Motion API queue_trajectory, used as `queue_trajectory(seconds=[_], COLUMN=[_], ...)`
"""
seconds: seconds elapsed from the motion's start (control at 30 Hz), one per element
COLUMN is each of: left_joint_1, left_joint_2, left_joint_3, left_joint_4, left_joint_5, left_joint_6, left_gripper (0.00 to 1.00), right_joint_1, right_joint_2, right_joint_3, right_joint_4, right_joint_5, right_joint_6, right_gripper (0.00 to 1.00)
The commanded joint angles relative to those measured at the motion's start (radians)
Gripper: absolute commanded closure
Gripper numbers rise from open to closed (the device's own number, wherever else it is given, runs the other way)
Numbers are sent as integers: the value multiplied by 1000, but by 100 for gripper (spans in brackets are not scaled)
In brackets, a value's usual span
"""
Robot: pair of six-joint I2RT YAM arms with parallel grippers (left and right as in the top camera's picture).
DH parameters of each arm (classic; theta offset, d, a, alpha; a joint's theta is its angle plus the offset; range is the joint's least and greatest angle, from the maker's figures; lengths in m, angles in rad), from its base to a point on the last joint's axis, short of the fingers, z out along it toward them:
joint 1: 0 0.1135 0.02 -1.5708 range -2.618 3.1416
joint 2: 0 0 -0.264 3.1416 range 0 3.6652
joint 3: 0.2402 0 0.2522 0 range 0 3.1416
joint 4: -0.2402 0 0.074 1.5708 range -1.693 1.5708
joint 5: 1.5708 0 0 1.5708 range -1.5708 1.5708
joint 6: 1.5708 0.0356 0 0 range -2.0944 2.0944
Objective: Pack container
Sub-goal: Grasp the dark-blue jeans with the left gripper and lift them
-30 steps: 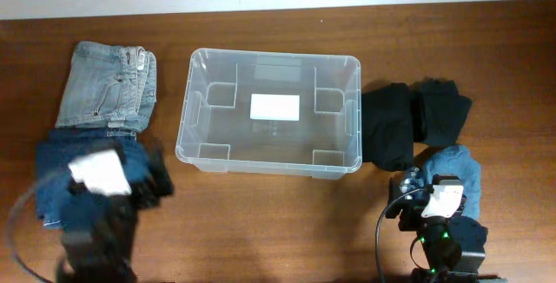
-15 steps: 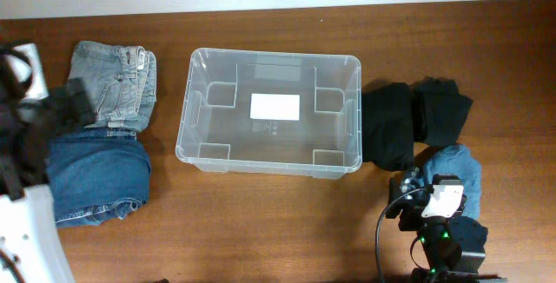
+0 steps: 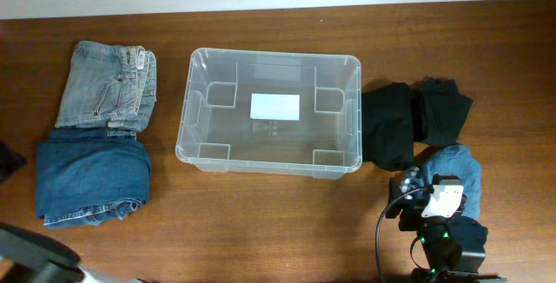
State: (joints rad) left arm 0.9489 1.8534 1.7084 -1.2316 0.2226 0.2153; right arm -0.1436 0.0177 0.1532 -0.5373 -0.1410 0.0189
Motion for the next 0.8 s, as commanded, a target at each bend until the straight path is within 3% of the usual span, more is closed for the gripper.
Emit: queue_trajectory(seconds=[0.0, 0.3, 0.5, 0.57, 0.63, 0.73, 0.77], left_joint_1=[16, 88, 74, 60, 39, 13, 8], left_joint_2=[123, 406, 531, 552, 575, 591, 591], left_joint_3=[9, 9, 7, 7, 7, 7, 7], left_joint_4=[14, 0, 10, 8, 2, 1, 1], left_joint_5=[98, 298, 497, 504, 506, 507, 508], left_joint_6=[123, 319, 483, 483, 483, 483, 483], left_gripper=[1, 1, 1, 3, 8, 50, 56], right_joint_1=[-6, -6, -6, -6, -6, -6, -6], right_joint_2=[-5, -5, -5, -5, -5, -5, -5], right_joint_3=[-6, -6, -6, -6, -6, -6, -6], right_joint_4=[0, 0, 0, 0, 0, 0, 0], right_joint_5=[-6, -6, -6, -6, -6, -6, -6], right_joint_6=[-4, -4, -4, -4, -4, -4, -4], right_gripper=[2, 1, 2, 2, 1, 2, 2])
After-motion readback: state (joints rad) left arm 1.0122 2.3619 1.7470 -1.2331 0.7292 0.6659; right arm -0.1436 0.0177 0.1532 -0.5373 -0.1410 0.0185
